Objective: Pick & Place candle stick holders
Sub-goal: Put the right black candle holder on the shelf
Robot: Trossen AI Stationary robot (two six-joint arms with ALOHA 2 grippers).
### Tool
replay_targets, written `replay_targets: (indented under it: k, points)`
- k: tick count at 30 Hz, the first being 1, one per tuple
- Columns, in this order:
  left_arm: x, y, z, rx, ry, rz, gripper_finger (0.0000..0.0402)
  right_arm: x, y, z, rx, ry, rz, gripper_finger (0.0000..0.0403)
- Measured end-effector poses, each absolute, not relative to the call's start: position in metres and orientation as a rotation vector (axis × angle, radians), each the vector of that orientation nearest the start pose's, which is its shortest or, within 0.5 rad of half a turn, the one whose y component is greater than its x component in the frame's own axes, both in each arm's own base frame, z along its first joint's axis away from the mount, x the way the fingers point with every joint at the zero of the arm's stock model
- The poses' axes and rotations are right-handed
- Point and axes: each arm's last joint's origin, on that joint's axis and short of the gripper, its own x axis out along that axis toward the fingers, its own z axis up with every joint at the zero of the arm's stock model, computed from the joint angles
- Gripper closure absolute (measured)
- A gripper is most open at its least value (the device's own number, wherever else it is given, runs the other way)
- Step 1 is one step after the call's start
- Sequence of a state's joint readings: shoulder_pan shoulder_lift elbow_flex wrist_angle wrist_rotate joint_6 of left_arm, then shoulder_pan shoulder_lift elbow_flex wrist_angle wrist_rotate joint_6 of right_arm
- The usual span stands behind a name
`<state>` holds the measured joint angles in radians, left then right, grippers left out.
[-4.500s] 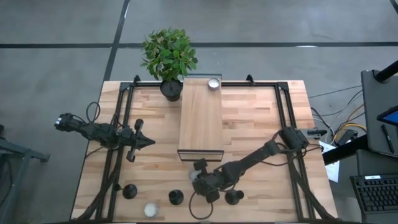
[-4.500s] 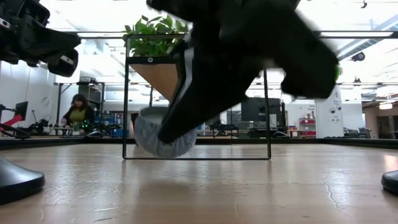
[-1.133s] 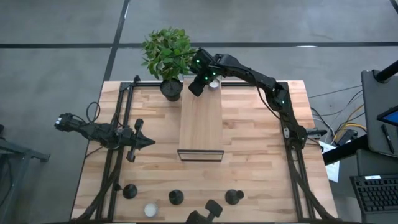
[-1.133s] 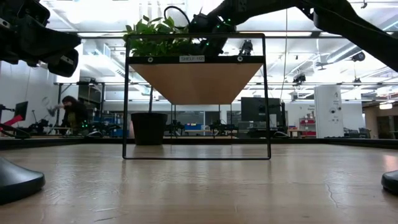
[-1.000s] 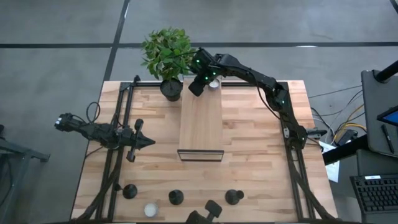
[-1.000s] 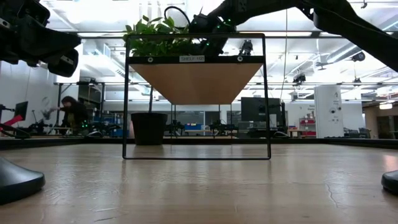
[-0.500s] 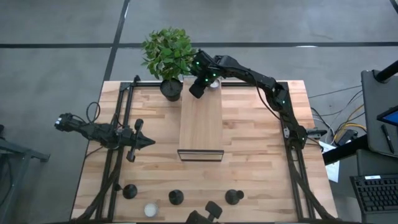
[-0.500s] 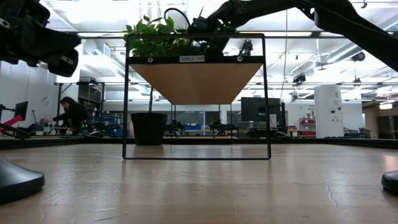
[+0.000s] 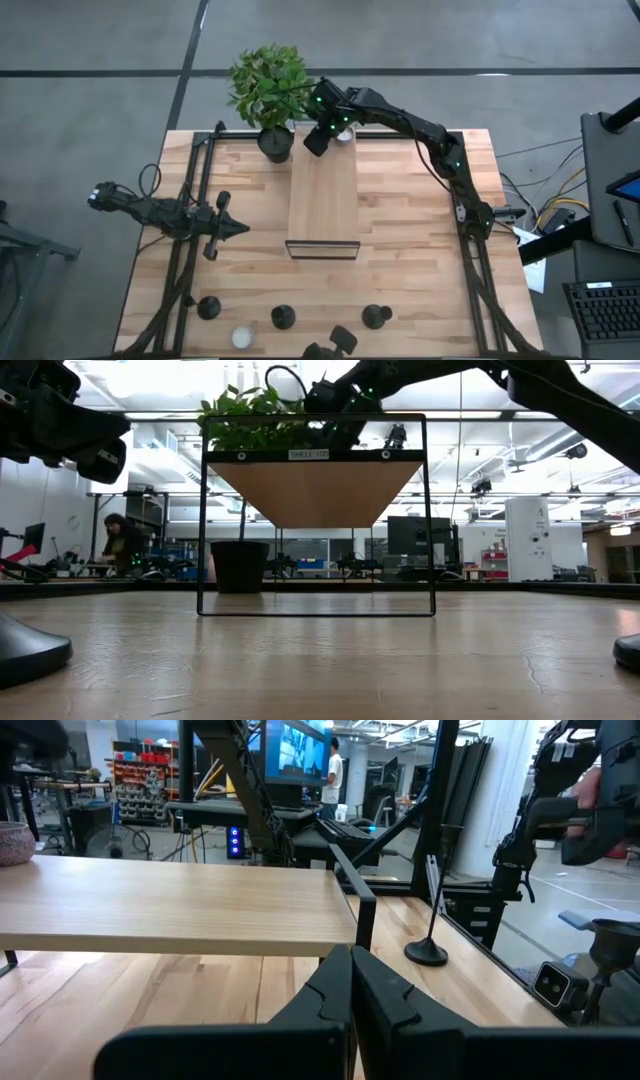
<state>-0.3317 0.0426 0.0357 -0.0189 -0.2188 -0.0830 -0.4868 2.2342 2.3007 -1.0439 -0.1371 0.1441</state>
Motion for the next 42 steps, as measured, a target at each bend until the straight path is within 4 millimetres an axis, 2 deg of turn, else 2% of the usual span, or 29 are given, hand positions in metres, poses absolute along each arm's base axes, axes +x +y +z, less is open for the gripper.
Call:
replay_targets:
  k: [12,24,29,34,38,42]
  points:
    - [0.094,-0.026,0.17,-0.076,0.03,-0.112,0.0401,0.416,-0.198,0.328,0.43,0.927,-0.362,0.0319]
    - [0.094,-0.026,0.17,-0.076,0.03,-0.112,0.0401,0.418,-0.154,0.343,0.366,0.973,-0.266,0.0337]
    - [0.094,-0.026,0.17,-0.076,0.03,-0.112,0.0401,0.412,-0.123,0.356,0.315,1.011,-0.196,0.034]
    - [0.094,-0.026,0.17,-0.076,0.03,-0.112,0.0401,0.399,-0.082,0.373,0.272,1.066,-0.122,0.0341]
    - [0.094,-0.026,0.17,-0.076,0.029,-0.112,0.0401,0.387,-0.045,0.393,0.199,1.042,-0.086,0.0352]
    - [0.094,-0.026,0.17,-0.076,0.029,-0.112,0.0401,0.367,-0.009,0.417,0.128,0.985,-0.075,0.0376]
